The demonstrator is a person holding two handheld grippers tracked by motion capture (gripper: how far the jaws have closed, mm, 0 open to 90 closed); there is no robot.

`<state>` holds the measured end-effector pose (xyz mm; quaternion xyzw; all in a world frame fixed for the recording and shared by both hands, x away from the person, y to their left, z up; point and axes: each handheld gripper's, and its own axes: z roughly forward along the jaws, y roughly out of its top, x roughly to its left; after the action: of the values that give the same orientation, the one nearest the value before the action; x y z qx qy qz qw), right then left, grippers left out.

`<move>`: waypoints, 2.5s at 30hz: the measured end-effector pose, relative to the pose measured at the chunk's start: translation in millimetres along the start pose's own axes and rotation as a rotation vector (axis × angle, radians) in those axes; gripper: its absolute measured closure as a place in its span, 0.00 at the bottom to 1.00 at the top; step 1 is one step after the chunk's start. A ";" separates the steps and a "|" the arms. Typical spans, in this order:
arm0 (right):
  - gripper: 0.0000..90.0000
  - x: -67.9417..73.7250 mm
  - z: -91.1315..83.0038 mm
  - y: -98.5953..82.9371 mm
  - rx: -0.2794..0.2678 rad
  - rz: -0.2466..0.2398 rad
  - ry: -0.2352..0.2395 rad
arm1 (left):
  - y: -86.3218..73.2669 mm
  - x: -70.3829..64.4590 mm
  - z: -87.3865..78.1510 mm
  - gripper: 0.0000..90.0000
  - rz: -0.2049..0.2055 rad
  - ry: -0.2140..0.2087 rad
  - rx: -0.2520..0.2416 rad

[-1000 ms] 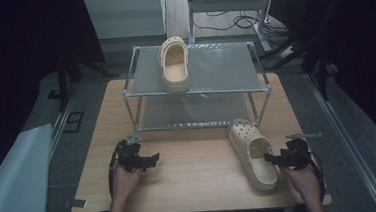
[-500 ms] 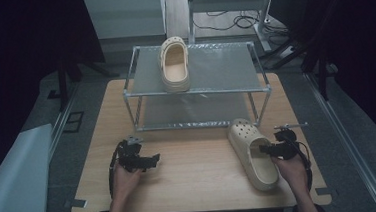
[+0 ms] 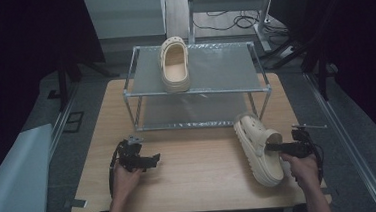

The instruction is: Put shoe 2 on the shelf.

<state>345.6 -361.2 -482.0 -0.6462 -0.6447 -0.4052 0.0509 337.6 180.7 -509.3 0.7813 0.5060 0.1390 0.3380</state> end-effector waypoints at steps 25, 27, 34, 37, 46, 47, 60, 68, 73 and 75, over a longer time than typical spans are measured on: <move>0.85 29.4 4.9 -3.5 -0.007 0.148 0.411 | 0.0 -1.5 0.1 0.00 0.007 -0.004 0.000; 0.85 31.4 4.7 -3.0 -0.009 0.150 0.418 | -0.2 -1.5 0.3 0.00 0.007 -0.005 0.000; 0.85 50.0 -2.0 5.0 -0.016 0.161 0.463 | -0.5 -2.2 -0.3 0.00 0.023 0.009 -0.005; 0.85 56.2 -4.9 8.6 -0.026 0.168 0.478 | -0.5 -2.1 -0.6 0.00 0.024 0.011 -0.006; 0.85 81.5 -16.6 21.4 -0.058 0.187 0.553 | -0.3 -3.0 -0.7 0.00 0.026 0.007 -0.008; 0.85 84.0 -17.4 22.9 -0.063 0.194 0.558 | -0.2 -2.9 -0.8 0.00 0.028 0.008 -0.010; 0.85 104.7 -19.9 47.0 -0.098 0.227 0.576 | 0.0 -2.9 -0.8 0.00 0.029 0.006 -0.007; 0.85 116.2 -12.9 71.0 -0.122 0.279 0.591 | 0.2 -3.7 0.0 0.00 0.036 0.006 -0.003; 0.85 122.3 -12.1 83.2 -0.138 0.297 0.579 | 0.1 -3.3 -0.2 0.00 0.033 0.005 -0.003; 0.85 125.4 -11.3 90.4 -0.147 0.300 0.563 | 0.3 -3.3 -0.2 0.00 0.034 0.002 -0.003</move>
<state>399.5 -283.3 -359.3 -0.5985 -0.4717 -0.6016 0.2396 336.2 177.8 -508.6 0.7891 0.4928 0.1460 0.3363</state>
